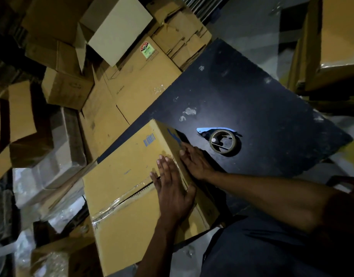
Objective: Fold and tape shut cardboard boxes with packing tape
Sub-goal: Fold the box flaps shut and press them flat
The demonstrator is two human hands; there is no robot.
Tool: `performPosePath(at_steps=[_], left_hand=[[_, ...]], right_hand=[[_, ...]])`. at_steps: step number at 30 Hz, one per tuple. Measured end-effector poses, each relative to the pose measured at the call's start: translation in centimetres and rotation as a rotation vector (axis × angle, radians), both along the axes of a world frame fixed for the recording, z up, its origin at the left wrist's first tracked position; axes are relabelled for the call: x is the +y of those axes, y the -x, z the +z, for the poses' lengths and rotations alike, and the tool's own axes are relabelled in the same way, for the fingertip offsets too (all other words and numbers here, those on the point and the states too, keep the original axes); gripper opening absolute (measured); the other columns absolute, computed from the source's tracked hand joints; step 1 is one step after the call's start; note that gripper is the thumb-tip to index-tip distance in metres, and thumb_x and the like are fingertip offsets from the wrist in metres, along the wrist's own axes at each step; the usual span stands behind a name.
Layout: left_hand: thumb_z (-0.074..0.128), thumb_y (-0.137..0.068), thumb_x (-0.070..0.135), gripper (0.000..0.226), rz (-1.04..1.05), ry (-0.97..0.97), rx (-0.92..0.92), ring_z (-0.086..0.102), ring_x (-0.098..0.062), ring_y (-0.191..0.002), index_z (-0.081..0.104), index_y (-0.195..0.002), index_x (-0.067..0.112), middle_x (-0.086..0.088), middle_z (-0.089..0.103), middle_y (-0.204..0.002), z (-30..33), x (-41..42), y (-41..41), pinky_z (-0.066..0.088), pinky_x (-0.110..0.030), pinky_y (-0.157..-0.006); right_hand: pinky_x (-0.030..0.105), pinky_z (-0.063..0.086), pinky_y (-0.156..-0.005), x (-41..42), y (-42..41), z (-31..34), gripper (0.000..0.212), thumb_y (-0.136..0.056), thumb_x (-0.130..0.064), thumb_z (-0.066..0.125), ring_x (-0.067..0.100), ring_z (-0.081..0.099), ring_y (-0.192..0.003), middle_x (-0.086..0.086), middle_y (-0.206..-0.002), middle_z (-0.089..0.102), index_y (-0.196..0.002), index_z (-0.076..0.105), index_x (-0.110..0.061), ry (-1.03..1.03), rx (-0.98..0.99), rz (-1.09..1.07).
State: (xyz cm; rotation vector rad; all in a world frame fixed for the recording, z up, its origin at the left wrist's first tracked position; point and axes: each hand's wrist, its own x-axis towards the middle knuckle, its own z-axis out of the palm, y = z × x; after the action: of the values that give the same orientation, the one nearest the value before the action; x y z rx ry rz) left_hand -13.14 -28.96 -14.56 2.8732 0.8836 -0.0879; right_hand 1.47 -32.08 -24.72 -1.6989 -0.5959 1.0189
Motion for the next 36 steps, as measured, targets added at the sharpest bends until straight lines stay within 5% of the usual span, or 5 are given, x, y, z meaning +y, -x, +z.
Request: performPosePath(at_steps=[3,15,24,31,36], left_hand=[[0.032,-0.105,0.061,0.095,-0.032,0.019,-0.007,-0.008,-0.033,-0.17,0.001,-0.174,0.003,-0.013,-0.012,-0.183,0.0,0.0,-0.2,0.005,-0.072,-0.131],[0.041,-0.113,0.039,0.066,0.1,-0.075,-0.119,0.019,-0.025,-0.169,0.035,-0.169,0.004,-0.01,0.022,-0.18,-1.9,-2.5,1.0,0.031,-0.061,-0.128],[0.055,-0.108,0.027,0.049,0.009,-0.171,-0.265,0.044,-0.024,-0.158,0.063,-0.152,0.007,-0.011,0.052,-0.165,-2.4,-2.5,1.3,0.037,-0.063,-0.126],[0.067,-0.106,0.027,0.032,-0.014,-0.257,-0.351,0.071,-0.021,-0.131,0.081,-0.127,0.007,-0.008,0.077,-0.135,-1.8,-3.0,1.3,0.054,-0.059,-0.111],[0.061,-0.109,0.039,0.036,0.282,-0.011,-0.589,0.076,-0.018,-0.11,0.082,-0.127,0.016,0.002,0.081,-0.122,1.0,-3.2,0.9,0.065,-0.045,-0.087]], right_hand=[[0.053,0.018,-0.13,1.0,1.1,0.7,0.079,-0.094,-0.09,0.016,0.022,0.017,-0.161,-0.003,-0.172,0.027,-0.164,0.014,-0.053,-0.033,0.013,0.027],[0.051,0.039,-0.119,-1.1,0.2,-0.2,0.068,-0.104,-0.079,0.018,0.032,0.045,-0.141,0.007,-0.152,0.045,-0.164,0.018,-0.047,0.072,-0.15,0.027],[0.05,0.034,-0.123,-2.5,0.4,-1.4,0.072,-0.102,-0.082,0.024,0.024,0.041,-0.145,0.001,-0.157,0.042,-0.165,0.012,-0.051,0.006,-0.154,0.128],[0.049,0.035,-0.123,-3.6,-0.1,0.0,0.069,-0.101,-0.083,0.025,0.023,0.04,-0.144,-0.002,-0.152,0.038,-0.162,0.018,-0.05,-0.003,-0.072,0.183],[0.044,0.046,-0.114,-3.0,-0.7,4.8,0.053,-0.11,-0.057,0.04,0.017,0.049,-0.133,-0.005,-0.143,0.043,-0.157,0.039,-0.034,-0.146,-0.156,-0.07]])
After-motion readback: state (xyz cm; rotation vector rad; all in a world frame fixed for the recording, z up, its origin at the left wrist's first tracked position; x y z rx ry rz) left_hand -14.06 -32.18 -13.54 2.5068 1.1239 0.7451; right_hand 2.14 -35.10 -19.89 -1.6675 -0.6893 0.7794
